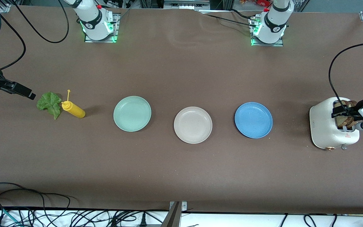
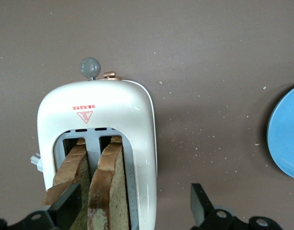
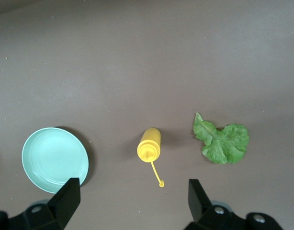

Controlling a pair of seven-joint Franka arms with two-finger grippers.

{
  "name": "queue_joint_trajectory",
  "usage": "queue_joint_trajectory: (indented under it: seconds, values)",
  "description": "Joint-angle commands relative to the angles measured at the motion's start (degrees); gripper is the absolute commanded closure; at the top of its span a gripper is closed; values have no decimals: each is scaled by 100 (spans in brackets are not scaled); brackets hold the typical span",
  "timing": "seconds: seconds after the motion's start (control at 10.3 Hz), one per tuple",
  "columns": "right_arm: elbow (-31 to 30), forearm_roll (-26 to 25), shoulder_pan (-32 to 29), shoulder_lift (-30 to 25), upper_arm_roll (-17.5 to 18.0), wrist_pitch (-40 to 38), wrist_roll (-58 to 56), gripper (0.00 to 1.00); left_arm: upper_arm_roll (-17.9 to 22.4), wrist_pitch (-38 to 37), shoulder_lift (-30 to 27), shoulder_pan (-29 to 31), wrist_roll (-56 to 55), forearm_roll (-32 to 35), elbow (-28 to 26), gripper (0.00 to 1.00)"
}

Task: Make sandwich on beige plate with both arms
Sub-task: 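Grasp the bread slice with the left gripper and pull it up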

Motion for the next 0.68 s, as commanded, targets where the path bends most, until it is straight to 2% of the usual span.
queue_joint_trajectory:
  seconds: [0.0,0.1,0.19,0.29,0.39,0.48,0.58]
  values:
    - [-123,110,-20,-124,6,40,-98,0,-41,321,-100,92,107,30,-296,0]
    - [-132,110,-20,-124,-3,40,-98,0,-41,488,-117,101,108,30,-437,0]
    - [-132,110,-20,-132,5,40,-98,0,-41,499,-126,119,108,30,-464,8]
    - [-132,110,-29,-124,6,40,-98,0,-41,481,-126,145,116,39,-473,35]
    - [-132,110,-20,-124,6,40,-98,0,-32,464,-118,145,421,48,-491,66]
    - [-123,110,-20,-124,6,40,-98,0,-32,455,-91,189,911,48,-482,88]
    - [-132,110,-20,-124,6,40,-98,0,-14,455,-74,207,1134,100,-474,89]
